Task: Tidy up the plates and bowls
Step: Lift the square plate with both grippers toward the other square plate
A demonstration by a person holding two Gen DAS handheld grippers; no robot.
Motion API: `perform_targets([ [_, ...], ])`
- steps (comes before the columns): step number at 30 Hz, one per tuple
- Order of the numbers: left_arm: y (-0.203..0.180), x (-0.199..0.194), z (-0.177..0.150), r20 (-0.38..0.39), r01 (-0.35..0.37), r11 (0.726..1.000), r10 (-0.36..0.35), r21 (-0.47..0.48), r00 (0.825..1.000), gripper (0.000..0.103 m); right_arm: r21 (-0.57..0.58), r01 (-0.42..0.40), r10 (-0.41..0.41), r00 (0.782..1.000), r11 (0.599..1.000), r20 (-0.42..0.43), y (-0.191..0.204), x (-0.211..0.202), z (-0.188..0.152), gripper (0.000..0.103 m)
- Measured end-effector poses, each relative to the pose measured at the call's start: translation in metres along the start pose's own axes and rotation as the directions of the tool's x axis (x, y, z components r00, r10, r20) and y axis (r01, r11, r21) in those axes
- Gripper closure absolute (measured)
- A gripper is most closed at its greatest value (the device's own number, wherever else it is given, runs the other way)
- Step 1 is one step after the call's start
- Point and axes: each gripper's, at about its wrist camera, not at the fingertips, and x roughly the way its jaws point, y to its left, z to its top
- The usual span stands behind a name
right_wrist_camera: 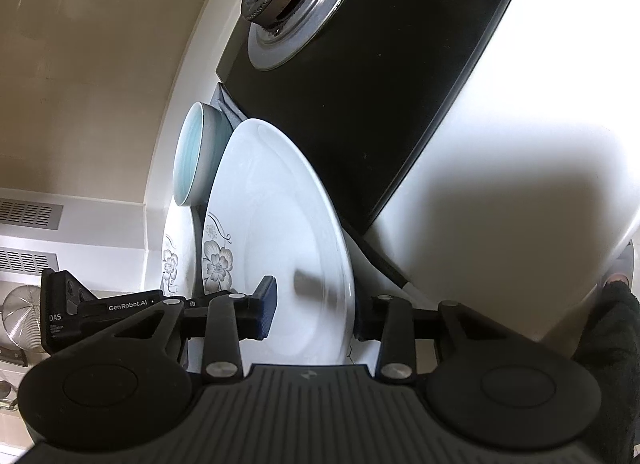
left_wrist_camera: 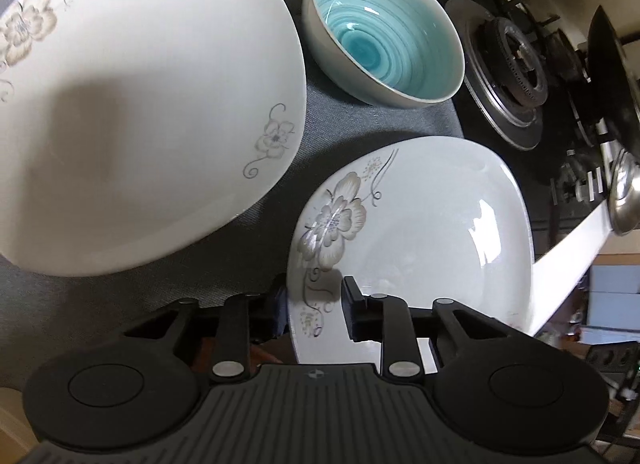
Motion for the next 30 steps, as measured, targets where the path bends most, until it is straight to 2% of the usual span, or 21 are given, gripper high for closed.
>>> perform_targets([
  [6,0.006,-0.017,-0.006,0.027,0.043,0.999,-0.043,0.014,0.999,0.082,-0.003,-0.015,0.015,1.0,1.0,0.014,0.002,-0.009,0.001,0.077],
  [19,0.021,-0.044,-0.013,0.072,0.107,0.993,-0.104,-0.045,0.992,0.084,-0.049,-0.023,0.022,1.0,0.999,-0.022,0.026,-0.021,-0.001,0.08],
  [30,0.012,-0.088,-0.031,0.126,0.107,0.994,-0.101,-0.038,0.987,0.084,-0.11,-0.051,0.05,0.999,0.993,-0.009,0.058,-0.045,-0.019,0.08],
])
